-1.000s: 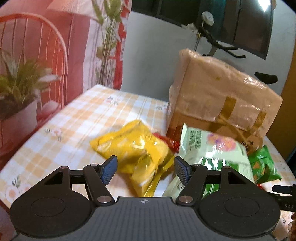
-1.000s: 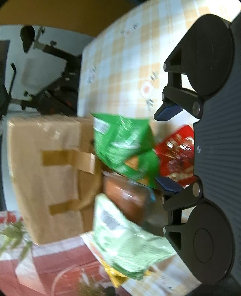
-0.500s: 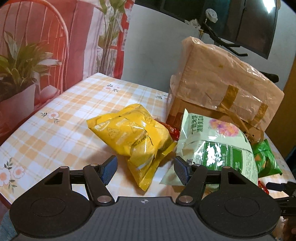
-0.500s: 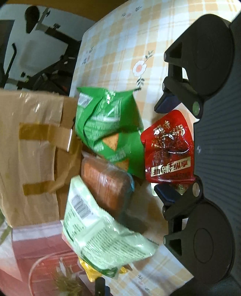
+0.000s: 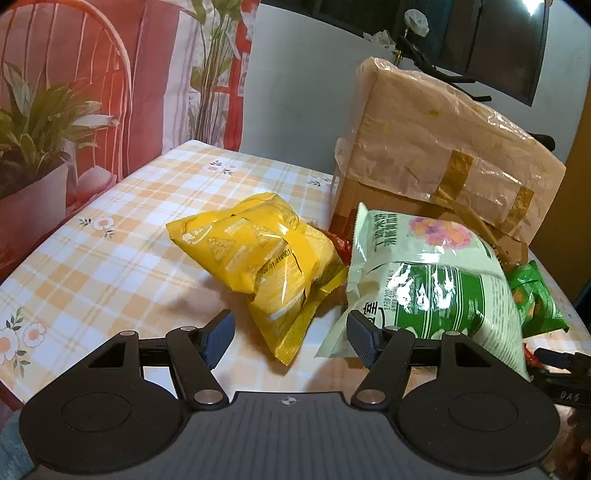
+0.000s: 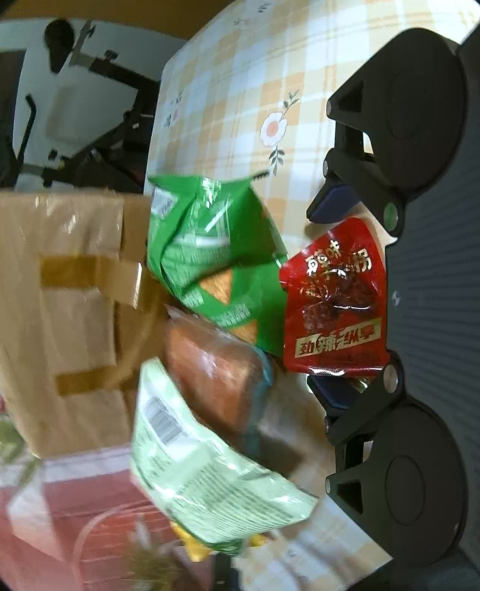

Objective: Organize snacks
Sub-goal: 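Lower the right tool onto the red meat-snack packet, then grasp the red packet with the right tool while the left tool grasps the yellow bag, then lift both packets and carry them toward the box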

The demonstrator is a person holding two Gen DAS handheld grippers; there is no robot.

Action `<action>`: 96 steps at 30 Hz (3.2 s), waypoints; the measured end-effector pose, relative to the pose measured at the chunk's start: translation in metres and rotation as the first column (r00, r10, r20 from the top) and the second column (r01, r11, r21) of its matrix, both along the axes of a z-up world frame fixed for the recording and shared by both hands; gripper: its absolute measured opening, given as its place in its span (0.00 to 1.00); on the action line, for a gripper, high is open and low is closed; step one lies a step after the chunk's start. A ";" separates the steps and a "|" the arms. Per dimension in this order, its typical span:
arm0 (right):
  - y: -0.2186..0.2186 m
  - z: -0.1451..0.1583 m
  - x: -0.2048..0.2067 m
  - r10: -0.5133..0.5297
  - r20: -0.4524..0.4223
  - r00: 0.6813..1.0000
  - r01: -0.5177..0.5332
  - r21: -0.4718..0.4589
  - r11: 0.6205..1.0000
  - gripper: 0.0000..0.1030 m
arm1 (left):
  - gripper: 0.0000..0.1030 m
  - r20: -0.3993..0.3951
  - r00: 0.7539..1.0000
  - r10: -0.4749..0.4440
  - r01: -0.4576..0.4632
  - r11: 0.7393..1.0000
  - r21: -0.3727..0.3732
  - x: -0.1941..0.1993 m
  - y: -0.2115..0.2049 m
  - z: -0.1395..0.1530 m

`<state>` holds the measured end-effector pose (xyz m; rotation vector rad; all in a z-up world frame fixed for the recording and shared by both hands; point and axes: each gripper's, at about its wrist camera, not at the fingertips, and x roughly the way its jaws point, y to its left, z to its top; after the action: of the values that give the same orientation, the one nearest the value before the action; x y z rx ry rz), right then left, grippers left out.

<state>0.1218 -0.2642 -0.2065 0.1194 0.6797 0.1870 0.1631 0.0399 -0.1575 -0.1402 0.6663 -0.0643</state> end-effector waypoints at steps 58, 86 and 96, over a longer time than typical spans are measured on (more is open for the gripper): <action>0.026 0.034 -0.021 0.103 0.141 0.985 -0.085 -0.126 0.988 0.09 | 0.75 -0.026 0.990 0.140 -0.143 0.981 -0.130 0.067 0.023 -0.009; 0.023 0.032 -0.018 0.105 0.135 0.985 -0.089 -0.120 0.989 0.09 | 0.92 -0.015 0.973 0.230 -0.226 0.943 -0.242 0.104 0.058 -0.023; 0.018 0.037 -0.013 0.084 0.137 0.987 -0.069 -0.116 0.991 0.09 | 0.72 0.065 0.982 0.176 -0.163 0.973 -0.166 0.084 0.055 0.003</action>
<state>0.1089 -0.2457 -0.1700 -0.0263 0.5521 0.2289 0.2470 0.0951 -0.1547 -0.3470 0.5670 0.0412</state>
